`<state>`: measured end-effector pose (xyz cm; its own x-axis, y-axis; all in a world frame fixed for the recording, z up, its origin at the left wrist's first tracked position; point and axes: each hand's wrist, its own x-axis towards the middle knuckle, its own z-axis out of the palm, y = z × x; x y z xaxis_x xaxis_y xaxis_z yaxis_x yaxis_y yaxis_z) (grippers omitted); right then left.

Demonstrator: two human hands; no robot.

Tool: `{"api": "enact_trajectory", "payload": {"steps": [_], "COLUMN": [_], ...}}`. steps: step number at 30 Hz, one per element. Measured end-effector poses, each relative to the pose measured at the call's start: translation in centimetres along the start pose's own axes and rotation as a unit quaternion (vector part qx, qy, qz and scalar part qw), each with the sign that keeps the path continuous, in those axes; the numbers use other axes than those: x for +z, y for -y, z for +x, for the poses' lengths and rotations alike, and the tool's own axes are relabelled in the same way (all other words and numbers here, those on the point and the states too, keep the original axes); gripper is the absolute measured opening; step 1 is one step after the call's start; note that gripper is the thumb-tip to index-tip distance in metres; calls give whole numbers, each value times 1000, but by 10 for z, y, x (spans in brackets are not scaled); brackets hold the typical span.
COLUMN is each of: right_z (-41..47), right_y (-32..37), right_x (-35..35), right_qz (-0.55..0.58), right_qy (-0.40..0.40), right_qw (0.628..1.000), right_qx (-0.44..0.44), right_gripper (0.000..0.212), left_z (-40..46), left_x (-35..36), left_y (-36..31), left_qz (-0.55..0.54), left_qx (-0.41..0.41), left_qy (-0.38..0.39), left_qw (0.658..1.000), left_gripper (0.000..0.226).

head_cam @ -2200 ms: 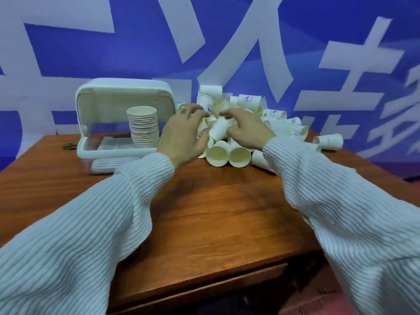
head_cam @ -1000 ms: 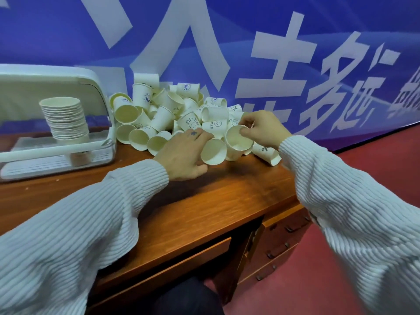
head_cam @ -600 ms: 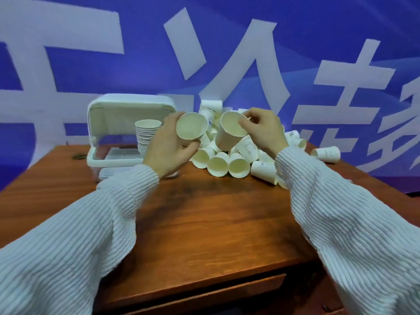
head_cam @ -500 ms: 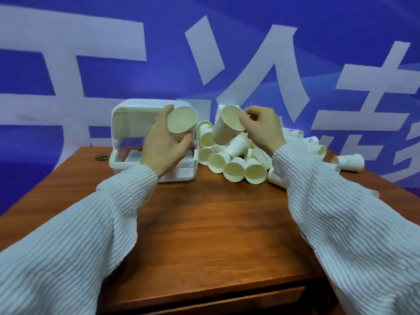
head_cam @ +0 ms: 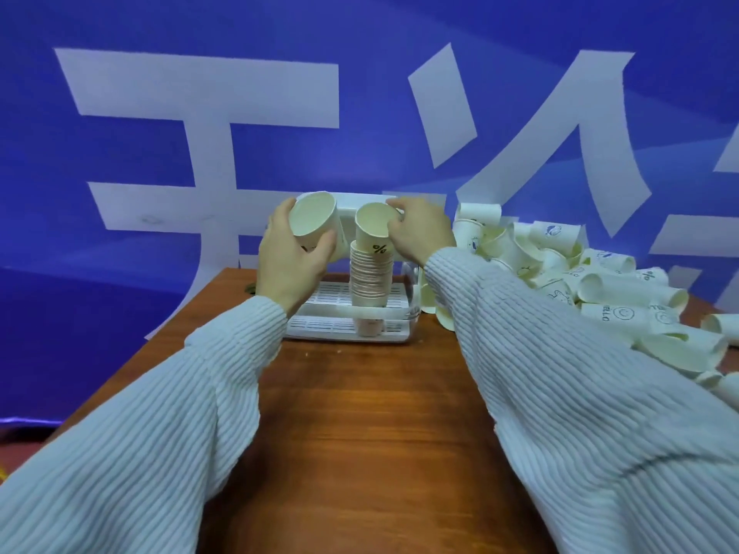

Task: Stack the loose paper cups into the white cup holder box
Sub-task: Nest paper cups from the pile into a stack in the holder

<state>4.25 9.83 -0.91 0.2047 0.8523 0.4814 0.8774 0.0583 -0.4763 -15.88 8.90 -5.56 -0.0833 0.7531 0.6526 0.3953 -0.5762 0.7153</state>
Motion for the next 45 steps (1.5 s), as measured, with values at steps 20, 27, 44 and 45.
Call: {"api": "enact_trajectory", "payload": {"steps": [20, 27, 44, 45], "right_z": [10, 0, -8, -10], "right_y": [-13, -16, -24, -26], "right_x": [27, 32, 36, 36], "right_qz": [7, 69, 221, 232], "right_qy": [173, 163, 147, 141], "right_qw": [984, 984, 952, 951], "right_qx": [51, 24, 149, 150], "right_gripper": [44, 55, 50, 48], "left_z": [25, 35, 29, 25], "left_x": [28, 39, 57, 57], "left_y": [-20, -31, -7, -4], "left_qz": [-13, 11, 144, 155], "left_qx": [-1, -7, 1, -9], "left_qy": [12, 96, 234, 251], "left_qw": [1000, 995, 962, 955], "left_gripper": [69, 71, 78, 86]}}
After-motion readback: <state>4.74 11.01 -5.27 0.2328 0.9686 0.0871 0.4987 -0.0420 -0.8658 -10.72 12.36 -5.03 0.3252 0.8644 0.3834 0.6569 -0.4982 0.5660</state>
